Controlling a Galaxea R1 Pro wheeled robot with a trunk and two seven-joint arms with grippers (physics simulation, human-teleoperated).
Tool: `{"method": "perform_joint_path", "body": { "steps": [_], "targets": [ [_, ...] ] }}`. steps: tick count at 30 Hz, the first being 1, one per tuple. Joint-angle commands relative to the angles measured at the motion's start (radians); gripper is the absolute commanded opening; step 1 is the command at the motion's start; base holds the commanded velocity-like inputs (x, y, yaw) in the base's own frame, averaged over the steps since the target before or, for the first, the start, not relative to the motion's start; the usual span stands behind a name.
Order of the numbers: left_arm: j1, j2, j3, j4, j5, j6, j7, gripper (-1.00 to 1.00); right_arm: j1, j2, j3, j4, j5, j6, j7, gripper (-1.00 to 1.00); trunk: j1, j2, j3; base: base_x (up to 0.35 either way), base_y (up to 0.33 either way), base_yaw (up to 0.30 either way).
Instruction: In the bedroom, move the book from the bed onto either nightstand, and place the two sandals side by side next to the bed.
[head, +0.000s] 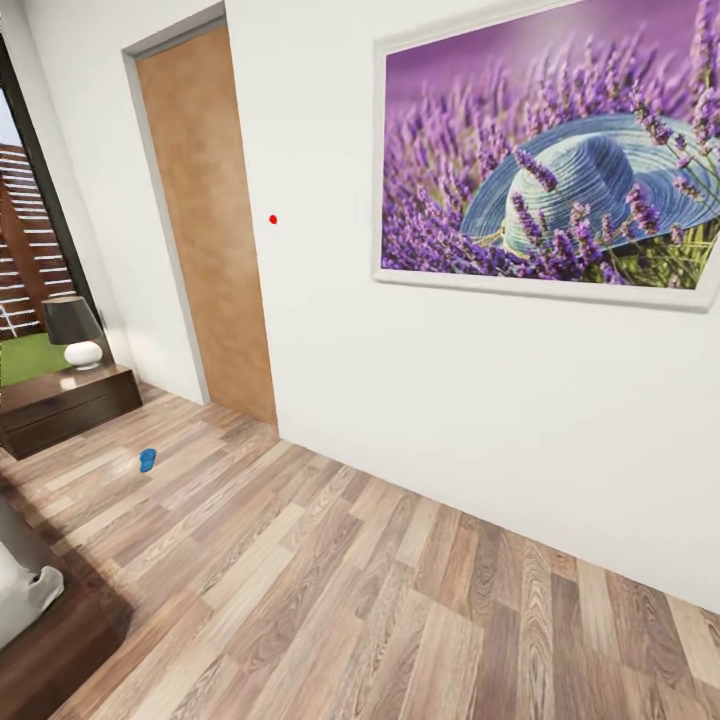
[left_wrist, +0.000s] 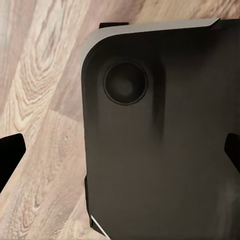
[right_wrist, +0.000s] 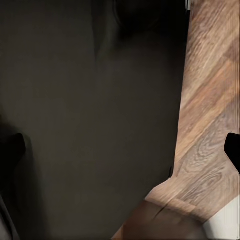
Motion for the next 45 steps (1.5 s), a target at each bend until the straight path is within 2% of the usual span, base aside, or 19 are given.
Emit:
{"method": "perform_joint_path", "body": {
  "steps": [1, 13, 45],
  "targets": [
    [-0.001, 0.000, -0.001, 0.001, -0.001, -0.004, 0.000, 1.00, 0.000, 0.000, -0.001, 0.002, -0.001, -0.005, 0.001, 1.00, 0.000, 0.000, -0.001, 0.111, -0.212, 0.099],
    [-0.001, 0.000, 0.000, 0.001, 0.000, -0.008, 0.001, 1.00, 0.000, 0.001, -0.001, 0.002, -0.001, -0.004, 0.001, 1.00, 0.000, 0.000, -0.001, 0.060, -0.123, 0.180],
    [-0.001, 0.000, 0.000, 0.001, 0.001, -0.010, 0.001, 1.00, 0.000, 0.002, 0.001, 0.002, -0.001, -0.004, 0.001, 1.00, 0.000, 0.000, -0.001, 0.003, -0.006, 0.273]
  ]
}}
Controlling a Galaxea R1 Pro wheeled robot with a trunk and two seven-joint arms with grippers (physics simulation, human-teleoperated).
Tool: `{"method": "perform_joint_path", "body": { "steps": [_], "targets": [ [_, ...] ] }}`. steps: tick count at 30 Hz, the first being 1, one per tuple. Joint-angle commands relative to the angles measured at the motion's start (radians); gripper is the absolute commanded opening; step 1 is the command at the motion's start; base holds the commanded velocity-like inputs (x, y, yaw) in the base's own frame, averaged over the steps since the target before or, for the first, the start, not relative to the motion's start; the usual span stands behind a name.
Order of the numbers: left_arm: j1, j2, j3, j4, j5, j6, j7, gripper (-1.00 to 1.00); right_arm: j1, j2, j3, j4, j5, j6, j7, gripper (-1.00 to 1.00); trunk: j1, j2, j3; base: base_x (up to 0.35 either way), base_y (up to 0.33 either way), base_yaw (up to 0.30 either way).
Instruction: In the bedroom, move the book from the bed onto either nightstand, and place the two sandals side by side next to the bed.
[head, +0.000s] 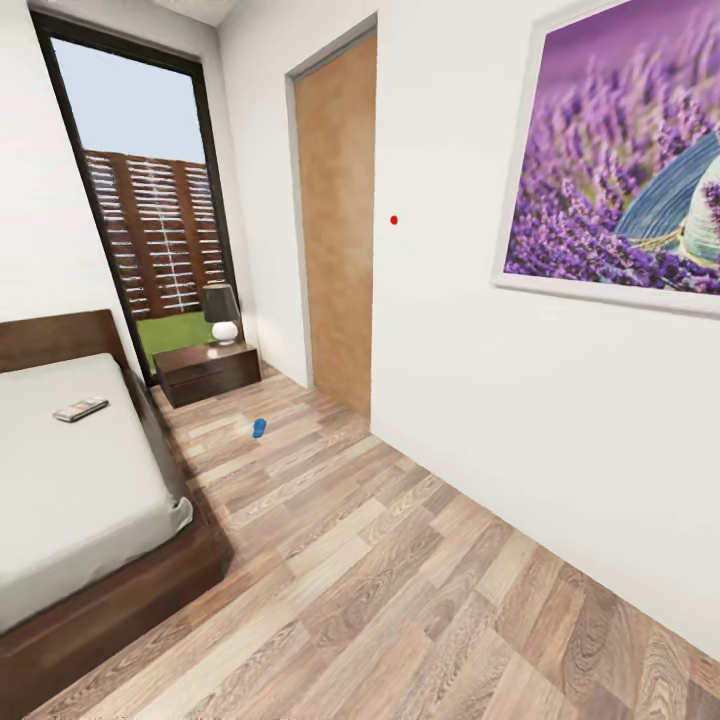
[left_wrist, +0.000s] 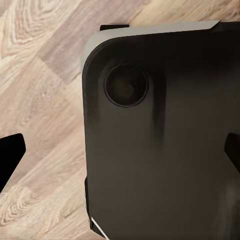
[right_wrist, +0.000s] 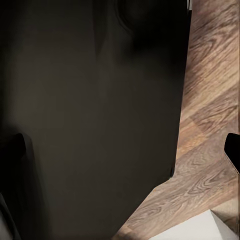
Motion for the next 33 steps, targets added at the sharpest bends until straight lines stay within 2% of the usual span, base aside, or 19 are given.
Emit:
{"method": "perform_joint_path", "body": {
  "steps": [1, 14, 33],
  "targets": [
    [-0.001, 0.000, 0.000, 0.001, -0.001, -0.004, 0.000, 1.00, 0.000, 0.000, 0.000, 0.001, -0.001, -0.005, 0.001, 1.00, 0.000, 0.000, -0.001, 0.000, 0.000, 0.280],
    [-0.001, 0.000, -0.001, 0.001, -0.001, -0.004, 0.000, 1.00, 0.000, 0.001, 0.000, 0.001, -0.001, -0.005, 0.001, 1.00, 0.000, 0.000, -0.001, 0.000, -0.037, 0.280],
    [-0.001, 0.000, -0.001, 0.001, -0.001, -0.004, 0.000, 1.00, 0.000, 0.000, 0.000, 0.000, 0.000, -0.005, 0.000, 1.00, 0.000, 0.000, -0.001, 0.000, -0.108, 0.280]
  ]
}}
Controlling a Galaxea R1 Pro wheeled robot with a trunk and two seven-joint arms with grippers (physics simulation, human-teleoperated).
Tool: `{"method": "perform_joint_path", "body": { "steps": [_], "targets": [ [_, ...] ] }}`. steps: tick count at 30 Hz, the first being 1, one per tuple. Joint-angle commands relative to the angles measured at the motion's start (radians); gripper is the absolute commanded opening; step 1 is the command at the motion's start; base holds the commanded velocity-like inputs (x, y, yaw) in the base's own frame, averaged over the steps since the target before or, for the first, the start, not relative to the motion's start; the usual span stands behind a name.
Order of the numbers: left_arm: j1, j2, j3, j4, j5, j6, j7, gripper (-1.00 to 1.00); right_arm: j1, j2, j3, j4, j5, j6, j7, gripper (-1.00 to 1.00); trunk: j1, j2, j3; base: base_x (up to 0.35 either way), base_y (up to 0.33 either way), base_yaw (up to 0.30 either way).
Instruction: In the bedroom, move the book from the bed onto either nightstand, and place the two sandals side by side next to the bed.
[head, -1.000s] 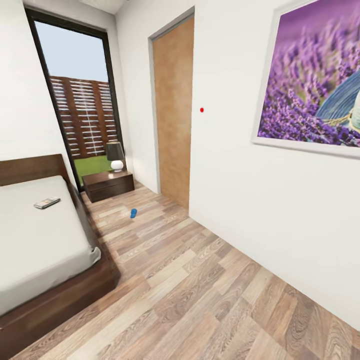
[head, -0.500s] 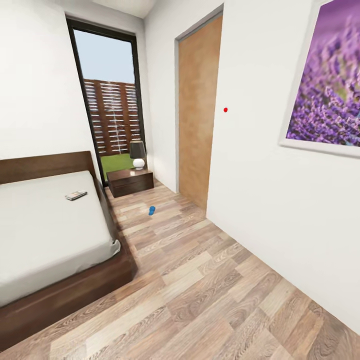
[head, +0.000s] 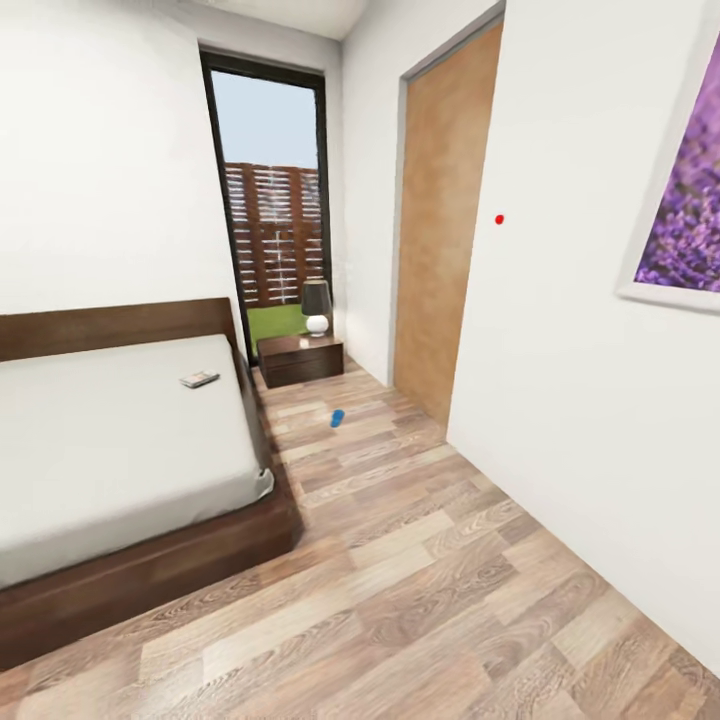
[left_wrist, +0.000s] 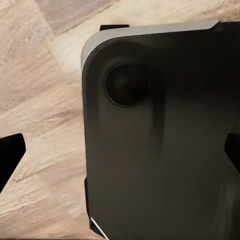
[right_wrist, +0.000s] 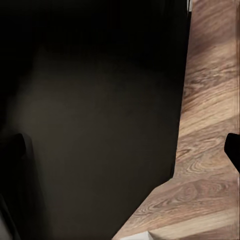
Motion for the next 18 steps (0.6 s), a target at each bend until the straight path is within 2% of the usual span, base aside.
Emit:
{"method": "perform_joint_path", "body": {
  "steps": [1, 9, 18],
  "targets": [
    [-0.001, 0.000, -0.001, 0.001, -0.001, -0.004, 0.000, 1.00, 0.000, 0.000, 0.000, 0.001, -0.001, -0.005, 0.001, 1.00, 0.000, 0.000, -0.001, 0.000, -0.145, 0.280],
    [-0.001, -0.001, 0.000, 0.001, -0.001, -0.004, 0.000, 1.00, 0.000, -0.001, -0.003, -0.002, 0.000, -0.005, 0.001, 1.00, 0.000, 0.000, -0.001, 0.001, -0.203, 0.254],
    [-0.001, -0.001, 0.000, 0.001, -0.001, -0.004, 0.000, 1.00, 0.000, -0.003, -0.002, -0.050, -0.001, -0.005, 0.001, 1.00, 0.000, 0.000, -0.001, 0.072, -0.237, 0.092]
  ]
}}
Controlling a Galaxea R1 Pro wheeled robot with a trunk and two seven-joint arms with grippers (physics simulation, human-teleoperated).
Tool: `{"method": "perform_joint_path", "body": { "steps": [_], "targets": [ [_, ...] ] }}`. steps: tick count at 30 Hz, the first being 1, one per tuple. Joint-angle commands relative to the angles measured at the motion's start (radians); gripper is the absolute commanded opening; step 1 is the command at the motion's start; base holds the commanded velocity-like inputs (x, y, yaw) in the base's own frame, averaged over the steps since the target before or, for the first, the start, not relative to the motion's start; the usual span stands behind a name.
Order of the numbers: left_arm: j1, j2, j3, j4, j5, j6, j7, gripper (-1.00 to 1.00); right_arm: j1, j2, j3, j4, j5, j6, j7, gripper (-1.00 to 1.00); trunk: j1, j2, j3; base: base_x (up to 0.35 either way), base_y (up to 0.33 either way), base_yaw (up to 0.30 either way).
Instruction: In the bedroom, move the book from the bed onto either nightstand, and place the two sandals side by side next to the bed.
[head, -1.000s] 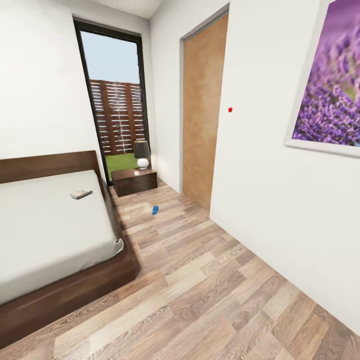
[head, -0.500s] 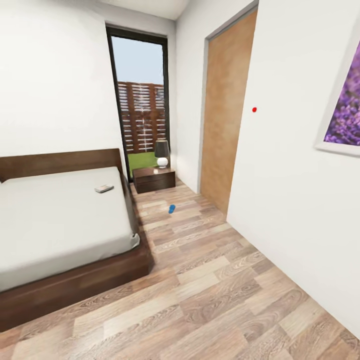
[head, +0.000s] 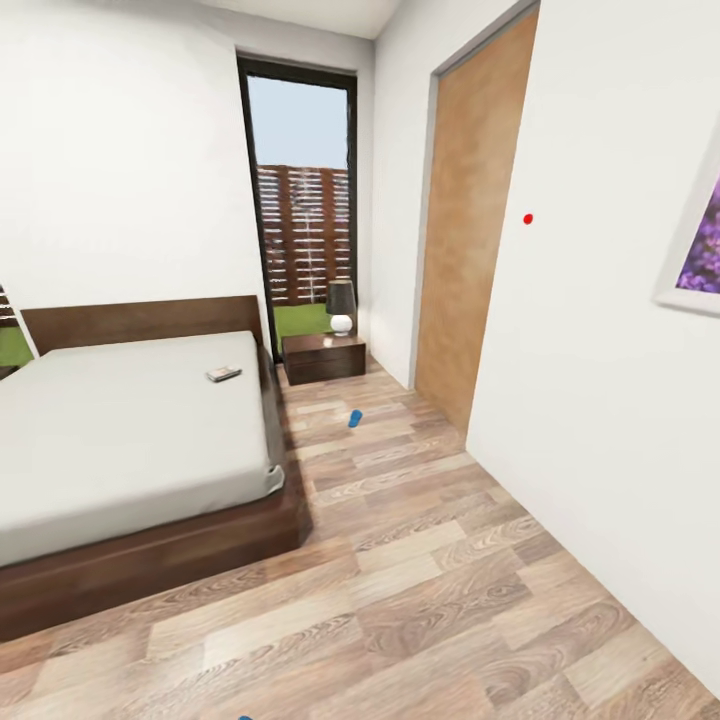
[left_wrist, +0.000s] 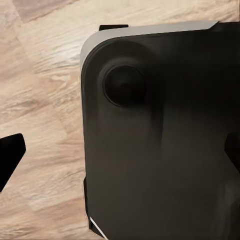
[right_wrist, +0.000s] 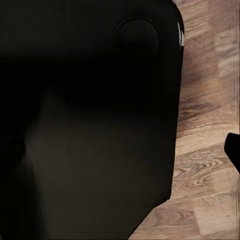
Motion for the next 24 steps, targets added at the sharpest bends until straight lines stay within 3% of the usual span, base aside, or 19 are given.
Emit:
{"method": "perform_joint_path", "body": {
  "steps": [1, 11, 24],
  "targets": [
    [-0.001, 0.000, -0.001, 0.001, -0.001, -0.004, 0.000, 1.00, 0.001, 0.000, 0.000, -0.002, -0.001, -0.002, 0.001, 1.00, 0.000, 0.000, -0.001, 0.145, -0.198, 0.034],
    [-0.001, 0.000, -0.001, 0.001, -0.001, -0.004, 0.000, 1.00, 0.001, -0.001, 0.000, -0.051, 0.001, -0.001, 0.002, 1.00, 0.000, 0.000, -0.001, 0.146, -0.122, 0.012],
    [-0.001, 0.001, -0.001, 0.001, -0.001, -0.006, 0.000, 1.00, -0.004, -0.008, 0.000, -0.154, 0.003, -0.001, 0.001, 1.00, 0.000, 0.000, -0.001, 0.032, -0.028, 0.002]
  ]
}}
